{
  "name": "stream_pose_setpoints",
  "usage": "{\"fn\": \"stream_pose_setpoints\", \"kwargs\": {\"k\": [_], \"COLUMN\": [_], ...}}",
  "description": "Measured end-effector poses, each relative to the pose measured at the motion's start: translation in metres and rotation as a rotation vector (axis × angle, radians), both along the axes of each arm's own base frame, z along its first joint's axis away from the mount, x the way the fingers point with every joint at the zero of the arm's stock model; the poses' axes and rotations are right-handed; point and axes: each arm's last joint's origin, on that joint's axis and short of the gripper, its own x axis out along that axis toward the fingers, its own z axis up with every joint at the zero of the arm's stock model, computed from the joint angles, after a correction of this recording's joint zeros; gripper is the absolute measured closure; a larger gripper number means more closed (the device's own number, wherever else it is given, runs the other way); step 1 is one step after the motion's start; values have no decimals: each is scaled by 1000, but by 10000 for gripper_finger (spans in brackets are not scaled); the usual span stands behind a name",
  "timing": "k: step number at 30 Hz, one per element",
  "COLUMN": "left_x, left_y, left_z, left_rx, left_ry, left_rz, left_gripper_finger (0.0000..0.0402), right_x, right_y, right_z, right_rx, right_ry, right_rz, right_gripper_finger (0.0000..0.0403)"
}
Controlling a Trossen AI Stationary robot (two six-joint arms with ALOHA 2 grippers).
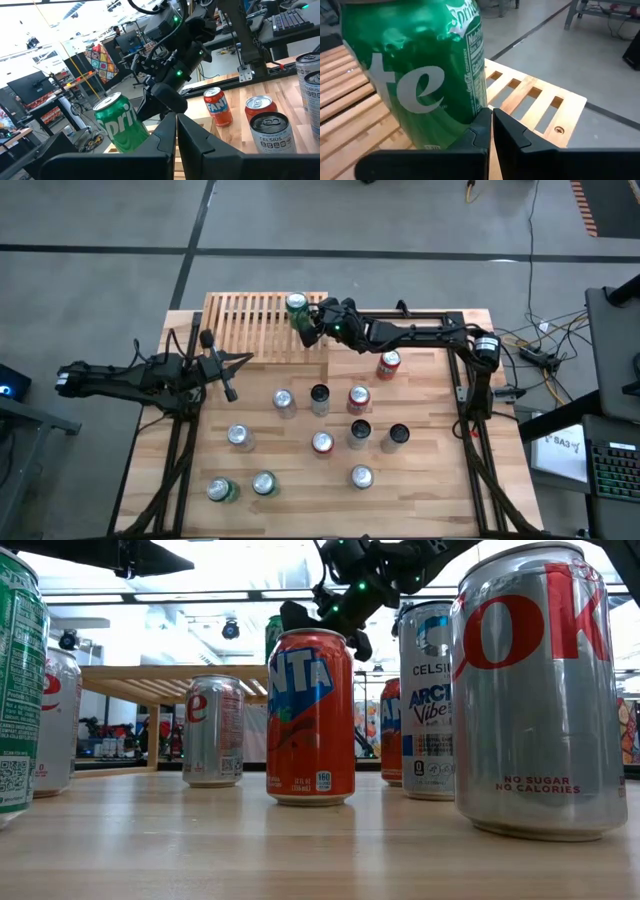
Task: Place canned beverage on shelf
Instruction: Put the right green soda can on the shelf
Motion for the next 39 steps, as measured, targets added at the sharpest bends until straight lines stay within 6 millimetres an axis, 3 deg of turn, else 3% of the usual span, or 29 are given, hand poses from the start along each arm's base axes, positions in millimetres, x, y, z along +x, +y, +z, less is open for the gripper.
{"fn": "stream_pose_setpoints", "kwargs": {"k": [9, 15, 22, 28, 39], "left_x": [0, 0, 1, 1, 1], "left_y": [0, 0, 0, 0, 0], "left_z": [0, -1, -2, -2, -2], "left_rx": [0, 1, 1, 1, 3], "left_ry": [0, 15, 20, 20, 22], "left_rz": [0, 0, 0, 0, 0], "left_gripper_finger": [401, 401, 401, 401, 401], "right_x": [-11, -22, -43, -53, -47], "right_y": [1, 5, -33, -66, -65], "right_z": [15, 22, 30, 24, 24], "right_rx": [-9, 76, 367, 468, 459], "right_ry": [120, 147, -5, -72, -115], "right_rz": [-71, 31, 230, 313, 372], "right_gripper_finger": [394, 394, 394, 394, 394]}}
